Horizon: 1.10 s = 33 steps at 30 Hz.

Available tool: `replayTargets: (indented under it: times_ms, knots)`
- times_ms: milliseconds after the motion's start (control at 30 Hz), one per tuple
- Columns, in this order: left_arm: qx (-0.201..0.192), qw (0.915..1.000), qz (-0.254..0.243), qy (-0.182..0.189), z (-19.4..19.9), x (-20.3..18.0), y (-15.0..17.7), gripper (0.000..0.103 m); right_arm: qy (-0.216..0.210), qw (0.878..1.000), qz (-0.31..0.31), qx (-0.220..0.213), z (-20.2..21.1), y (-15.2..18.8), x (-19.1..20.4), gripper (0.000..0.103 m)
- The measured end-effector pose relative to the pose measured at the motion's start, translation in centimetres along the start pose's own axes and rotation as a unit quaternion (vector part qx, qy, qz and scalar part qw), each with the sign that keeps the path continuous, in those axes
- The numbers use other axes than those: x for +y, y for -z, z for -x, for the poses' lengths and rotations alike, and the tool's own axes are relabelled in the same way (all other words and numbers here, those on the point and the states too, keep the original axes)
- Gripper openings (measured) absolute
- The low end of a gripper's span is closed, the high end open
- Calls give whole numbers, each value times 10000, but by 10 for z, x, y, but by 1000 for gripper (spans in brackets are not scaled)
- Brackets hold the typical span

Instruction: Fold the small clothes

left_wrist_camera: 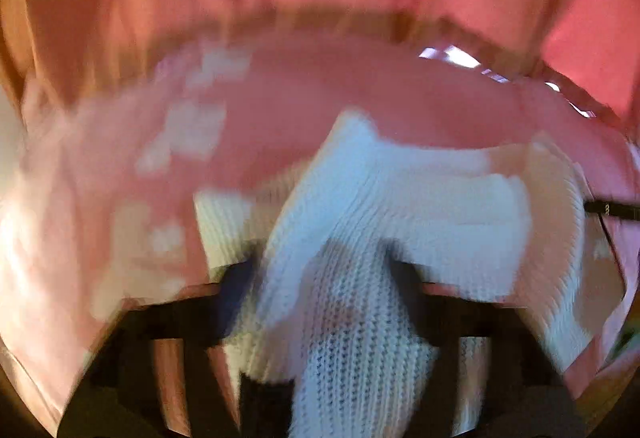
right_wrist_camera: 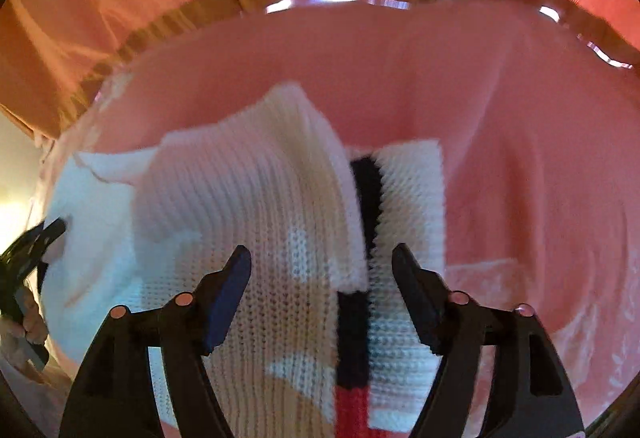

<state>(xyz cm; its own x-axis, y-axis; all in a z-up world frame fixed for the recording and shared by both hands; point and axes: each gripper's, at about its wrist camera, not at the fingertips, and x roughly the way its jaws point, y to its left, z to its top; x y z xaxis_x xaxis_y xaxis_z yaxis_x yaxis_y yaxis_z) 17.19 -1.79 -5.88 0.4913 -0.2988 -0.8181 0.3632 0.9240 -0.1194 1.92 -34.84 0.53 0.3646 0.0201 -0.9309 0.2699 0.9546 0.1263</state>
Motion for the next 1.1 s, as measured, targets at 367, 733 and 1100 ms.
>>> replayTargets:
  times_ms: [367,733,1100]
  knots:
    - [-29,9958,741,-542,2,45,19,9,342,9981,-425,272,-1,22,-38,10]
    - [-338,9959,803,-226,30,28,13,78,3,9994,-274,-232,19,23,-18,56]
    - [149,9898,1291,-583,-17,39,-15,12,216,9949,-978,91,-7,-15,-41,19]
